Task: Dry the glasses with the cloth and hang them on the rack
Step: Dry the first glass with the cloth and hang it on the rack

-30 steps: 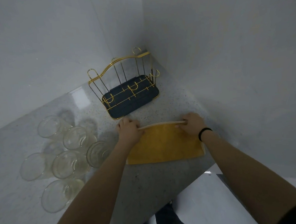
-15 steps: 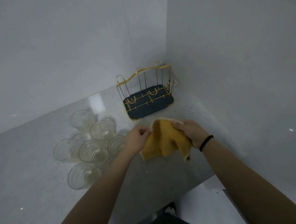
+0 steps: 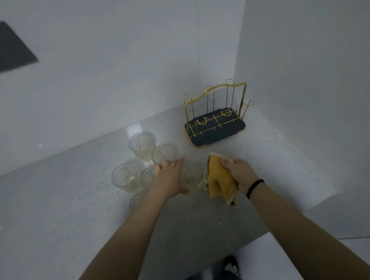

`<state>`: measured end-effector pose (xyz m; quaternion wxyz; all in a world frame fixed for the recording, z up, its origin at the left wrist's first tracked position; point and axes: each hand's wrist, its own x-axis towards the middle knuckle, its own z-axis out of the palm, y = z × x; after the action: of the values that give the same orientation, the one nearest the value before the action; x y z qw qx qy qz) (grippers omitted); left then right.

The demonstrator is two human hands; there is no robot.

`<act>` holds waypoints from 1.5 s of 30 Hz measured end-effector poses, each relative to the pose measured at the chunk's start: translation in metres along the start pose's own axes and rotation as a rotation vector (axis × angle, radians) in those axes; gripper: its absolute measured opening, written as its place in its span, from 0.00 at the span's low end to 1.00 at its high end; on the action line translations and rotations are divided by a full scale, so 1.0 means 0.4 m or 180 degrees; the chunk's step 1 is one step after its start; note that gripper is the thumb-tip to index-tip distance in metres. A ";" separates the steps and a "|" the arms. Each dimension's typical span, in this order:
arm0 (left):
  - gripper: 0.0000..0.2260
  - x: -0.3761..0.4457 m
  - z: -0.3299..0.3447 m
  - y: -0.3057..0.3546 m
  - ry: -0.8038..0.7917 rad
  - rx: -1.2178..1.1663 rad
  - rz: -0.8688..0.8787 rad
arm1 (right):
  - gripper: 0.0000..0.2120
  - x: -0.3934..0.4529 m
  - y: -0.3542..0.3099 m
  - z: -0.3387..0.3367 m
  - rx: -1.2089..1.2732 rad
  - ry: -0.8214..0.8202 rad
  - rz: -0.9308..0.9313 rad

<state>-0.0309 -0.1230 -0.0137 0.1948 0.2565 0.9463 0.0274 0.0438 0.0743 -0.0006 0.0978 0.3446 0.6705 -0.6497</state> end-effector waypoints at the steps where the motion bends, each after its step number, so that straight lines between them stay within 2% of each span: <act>1: 0.52 0.009 0.005 -0.007 -0.0003 0.0113 0.0021 | 0.21 -0.001 0.008 0.008 0.0070 0.0035 0.0060; 6: 0.46 0.037 0.027 -0.024 0.0144 0.0204 0.0139 | 0.22 -0.008 0.040 0.030 0.0725 0.0147 0.0319; 12: 0.37 0.041 0.039 -0.015 0.0307 -0.0806 0.0189 | 0.23 -0.038 0.042 0.037 0.1062 0.0123 0.0215; 14: 0.35 0.036 0.013 -0.014 0.0295 -0.1689 0.0158 | 0.24 -0.058 0.025 0.024 0.1257 0.0089 0.0128; 16: 0.35 0.017 -0.030 -0.010 0.0046 -0.2899 0.0134 | 0.23 -0.083 0.004 0.008 0.1503 -0.0027 0.0022; 18: 0.34 -0.005 -0.075 0.004 -0.0126 -0.3755 0.0239 | 0.22 -0.113 -0.020 -0.003 0.1763 -0.0193 -0.0128; 20: 0.32 -0.030 -0.112 0.032 -0.0261 -0.4405 0.0358 | 0.21 -0.145 -0.048 -0.007 0.1990 -0.0304 -0.0287; 22: 0.37 -0.049 -0.144 0.066 -0.0327 -0.4961 0.0450 | 0.20 -0.176 -0.079 -0.006 0.2169 -0.0361 -0.0478; 24: 0.44 -0.065 -0.170 0.094 -0.0318 -0.5450 0.0211 | 0.18 -0.201 -0.107 -0.003 0.2425 -0.0437 -0.0563; 25: 0.42 -0.073 -0.180 0.103 -0.0283 -0.5584 0.0097 | 0.17 -0.211 -0.119 -0.002 0.2554 -0.0503 -0.0597; 27: 0.32 -0.086 -0.197 0.113 -0.0173 -0.5568 0.0156 | 0.15 -0.231 -0.141 0.001 0.2693 -0.0693 -0.0704; 29: 0.24 -0.093 -0.212 0.112 -0.0204 -0.5405 0.0543 | 0.14 -0.244 -0.158 0.004 0.2686 -0.0839 -0.0885; 30: 0.23 -0.098 -0.219 0.109 -0.0290 -0.5381 0.0760 | 0.15 -0.249 -0.166 0.006 0.2577 -0.0842 -0.1012; 33: 0.28 -0.108 -0.240 0.097 -0.0486 -0.5369 0.1059 | 0.20 -0.269 -0.185 0.019 0.1598 -0.0454 -0.1515; 35: 0.28 -0.112 -0.249 0.095 -0.0491 -0.5460 0.1067 | 0.23 -0.276 -0.195 0.033 0.0753 -0.0112 -0.1954; 36: 0.28 -0.115 -0.255 0.098 -0.0470 -0.5539 0.1004 | 0.21 -0.279 -0.198 0.043 0.0610 -0.0028 -0.2140; 38: 0.29 -0.121 -0.263 0.109 -0.0210 -0.5542 0.0861 | 0.17 -0.282 -0.206 0.069 0.0821 -0.0136 -0.2459; 41: 0.30 -0.124 -0.272 0.123 0.0193 -0.5495 0.0515 | 0.20 -0.271 -0.204 0.116 0.0492 -0.0181 -0.2739; 43: 0.30 -0.124 -0.278 0.129 0.0308 -0.5517 0.0493 | 0.20 -0.265 -0.216 0.140 0.0157 0.0228 -0.2952; 45: 0.30 -0.133 -0.281 0.140 0.0354 -0.5549 0.0476 | 0.14 -0.252 -0.244 0.144 0.0272 0.0522 -0.3009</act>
<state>-0.0053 -0.0956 0.1172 0.2727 0.0760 0.5772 0.7659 0.0429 -0.0056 0.1283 -0.2757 0.0558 0.7319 -0.6206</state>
